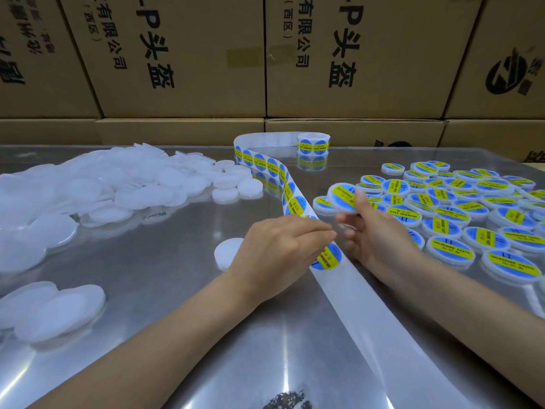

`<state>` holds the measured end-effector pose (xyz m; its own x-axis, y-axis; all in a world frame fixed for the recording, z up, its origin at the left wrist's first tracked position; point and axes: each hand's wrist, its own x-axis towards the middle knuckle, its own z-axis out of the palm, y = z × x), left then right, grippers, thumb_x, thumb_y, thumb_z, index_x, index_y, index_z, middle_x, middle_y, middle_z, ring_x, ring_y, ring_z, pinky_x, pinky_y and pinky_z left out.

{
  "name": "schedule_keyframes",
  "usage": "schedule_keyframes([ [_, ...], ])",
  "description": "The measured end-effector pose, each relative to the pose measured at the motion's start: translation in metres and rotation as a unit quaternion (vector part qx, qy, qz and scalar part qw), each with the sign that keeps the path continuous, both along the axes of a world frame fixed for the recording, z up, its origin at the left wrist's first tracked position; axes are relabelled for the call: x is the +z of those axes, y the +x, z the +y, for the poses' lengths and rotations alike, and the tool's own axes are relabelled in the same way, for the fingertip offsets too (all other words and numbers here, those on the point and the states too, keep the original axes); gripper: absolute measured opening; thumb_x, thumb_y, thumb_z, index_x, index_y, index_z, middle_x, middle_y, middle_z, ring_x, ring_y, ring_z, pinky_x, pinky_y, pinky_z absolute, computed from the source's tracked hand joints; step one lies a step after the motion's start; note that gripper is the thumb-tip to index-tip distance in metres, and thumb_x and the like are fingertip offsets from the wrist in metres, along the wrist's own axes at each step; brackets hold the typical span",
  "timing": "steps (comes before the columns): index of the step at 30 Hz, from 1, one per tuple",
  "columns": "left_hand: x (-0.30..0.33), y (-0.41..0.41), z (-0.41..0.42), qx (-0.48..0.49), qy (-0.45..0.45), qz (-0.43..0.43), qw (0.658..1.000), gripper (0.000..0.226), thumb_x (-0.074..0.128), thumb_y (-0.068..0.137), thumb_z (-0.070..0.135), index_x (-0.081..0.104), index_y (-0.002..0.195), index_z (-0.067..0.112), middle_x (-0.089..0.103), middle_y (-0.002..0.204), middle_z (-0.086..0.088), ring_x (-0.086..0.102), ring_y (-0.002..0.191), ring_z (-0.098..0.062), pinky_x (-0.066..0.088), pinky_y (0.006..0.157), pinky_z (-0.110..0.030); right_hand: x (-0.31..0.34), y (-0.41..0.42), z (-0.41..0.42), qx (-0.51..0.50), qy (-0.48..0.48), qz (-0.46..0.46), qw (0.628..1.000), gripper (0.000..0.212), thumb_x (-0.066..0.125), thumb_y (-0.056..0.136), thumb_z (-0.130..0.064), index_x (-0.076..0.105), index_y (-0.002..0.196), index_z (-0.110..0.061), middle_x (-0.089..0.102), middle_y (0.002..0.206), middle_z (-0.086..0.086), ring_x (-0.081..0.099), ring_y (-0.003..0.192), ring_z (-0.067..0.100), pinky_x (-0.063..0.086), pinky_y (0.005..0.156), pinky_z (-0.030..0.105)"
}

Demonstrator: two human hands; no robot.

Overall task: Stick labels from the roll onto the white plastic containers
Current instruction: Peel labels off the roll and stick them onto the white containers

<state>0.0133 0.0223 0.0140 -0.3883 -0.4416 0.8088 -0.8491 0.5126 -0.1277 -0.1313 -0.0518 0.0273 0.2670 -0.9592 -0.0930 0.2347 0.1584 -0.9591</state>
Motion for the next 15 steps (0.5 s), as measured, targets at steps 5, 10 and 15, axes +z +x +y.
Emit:
schedule_keyframes([
  [5,-0.0036,-0.0011,0.0002,0.055,0.096,-0.03,0.993,0.016,0.059,0.082,0.018,0.073,0.074,0.019,0.069,0.073,0.006,0.065,0.066,-0.02,0.048,0.041,-0.029,-0.0013,-0.0071,-0.0088,-0.001,0.053,-0.067,0.996,0.024,0.047,0.098,-0.032,0.055,0.109,-0.013,0.063,0.096,-0.004,0.059,0.075,0.009,0.051,0.048,0.017],
  [10,-0.0046,0.001,0.0004,0.084,0.157,-0.022,0.984,0.016,0.06,0.084,0.025,0.072,0.074,0.024,0.066,0.069,0.008,0.063,0.067,-0.019,0.046,0.044,-0.028,-0.0045,-0.008,-0.012,0.024,0.077,-0.052,0.995,0.01,0.049,0.096,-0.01,0.053,0.104,-0.007,0.061,0.11,0.006,0.065,0.078,0.013,0.051,0.061,0.025],
  [15,-0.0056,0.0042,-0.0002,0.087,0.229,0.006,0.97,0.02,0.052,0.093,0.032,0.072,0.092,0.03,0.068,0.086,0.01,0.061,0.086,-0.015,0.049,0.06,-0.035,-0.0072,-0.0116,-0.0114,-0.011,0.059,-0.08,0.995,0.019,0.051,0.093,-0.003,0.053,0.111,0.001,0.058,0.117,0.009,0.067,0.088,0.014,0.052,0.068,0.025],
])
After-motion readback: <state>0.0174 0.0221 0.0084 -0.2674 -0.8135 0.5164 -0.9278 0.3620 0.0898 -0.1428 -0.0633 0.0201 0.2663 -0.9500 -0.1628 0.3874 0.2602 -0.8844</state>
